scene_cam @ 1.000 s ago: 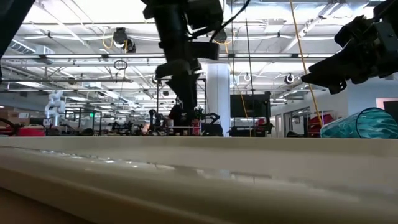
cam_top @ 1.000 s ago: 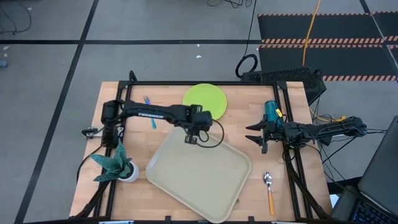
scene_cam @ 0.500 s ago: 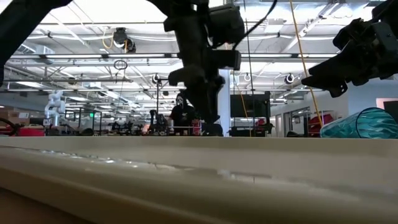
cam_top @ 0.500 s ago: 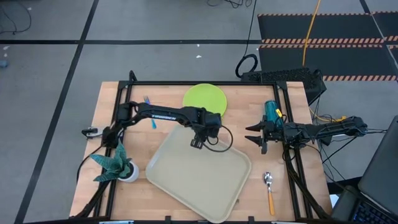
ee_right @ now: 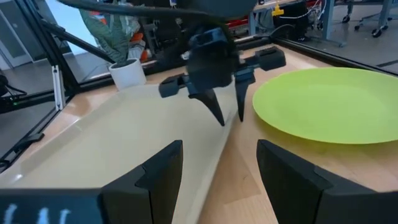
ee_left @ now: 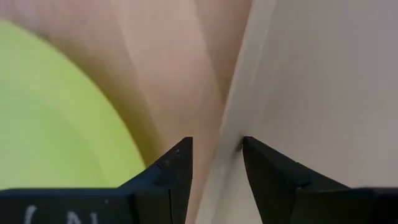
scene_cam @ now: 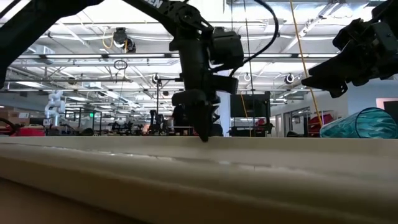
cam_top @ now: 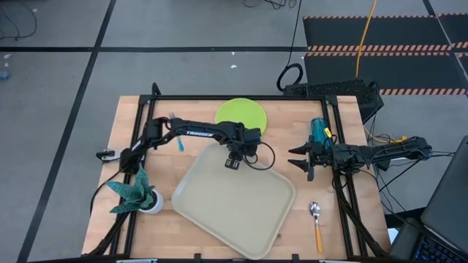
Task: Pick and place plate/cup/fork/spoon on tray
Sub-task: Move the gray serving tray to the center of the table, then put the green plate on the gray serving tray
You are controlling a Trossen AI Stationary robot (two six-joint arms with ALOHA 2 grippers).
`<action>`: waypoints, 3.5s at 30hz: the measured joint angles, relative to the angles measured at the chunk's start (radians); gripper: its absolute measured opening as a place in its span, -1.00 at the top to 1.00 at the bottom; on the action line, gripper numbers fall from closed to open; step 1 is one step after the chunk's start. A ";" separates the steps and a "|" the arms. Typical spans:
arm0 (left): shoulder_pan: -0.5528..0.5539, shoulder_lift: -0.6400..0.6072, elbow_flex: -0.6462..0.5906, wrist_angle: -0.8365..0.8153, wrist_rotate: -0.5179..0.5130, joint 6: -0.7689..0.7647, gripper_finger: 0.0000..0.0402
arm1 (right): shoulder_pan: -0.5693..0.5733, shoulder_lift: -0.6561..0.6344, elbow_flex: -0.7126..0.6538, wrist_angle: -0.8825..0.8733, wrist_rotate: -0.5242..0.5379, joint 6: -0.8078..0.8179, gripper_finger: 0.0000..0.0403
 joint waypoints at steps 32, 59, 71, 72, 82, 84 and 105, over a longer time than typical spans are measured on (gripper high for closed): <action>0.024 -0.003 0.003 -0.173 0.101 -0.224 0.98 | 0.000 0.009 0.000 0.000 0.000 -0.018 0.01; 0.124 -0.002 0.000 -0.272 -0.017 -0.594 0.99 | 0.000 0.009 0.000 0.000 0.001 -0.023 0.01; 0.138 0.000 -0.002 -0.274 -0.201 -0.720 0.99 | 0.000 0.009 0.000 0.000 0.001 -0.023 0.01; 0.139 0.000 -0.002 -0.274 -0.203 -0.732 0.99 | 0.000 0.009 0.000 0.000 0.001 -0.023 0.01; 0.133 0.001 -0.001 -0.273 -0.192 -0.873 0.99 | 0.000 0.009 0.000 0.000 0.001 -0.027 0.01; 0.125 -0.005 -0.001 -0.277 -0.192 -0.881 0.99 | 0.000 0.009 0.000 0.000 0.001 -0.027 0.01; 0.221 -0.296 0.007 -0.058 -0.293 -0.689 0.64 | 0.000 0.009 0.000 0.022 0.001 -0.047 0.01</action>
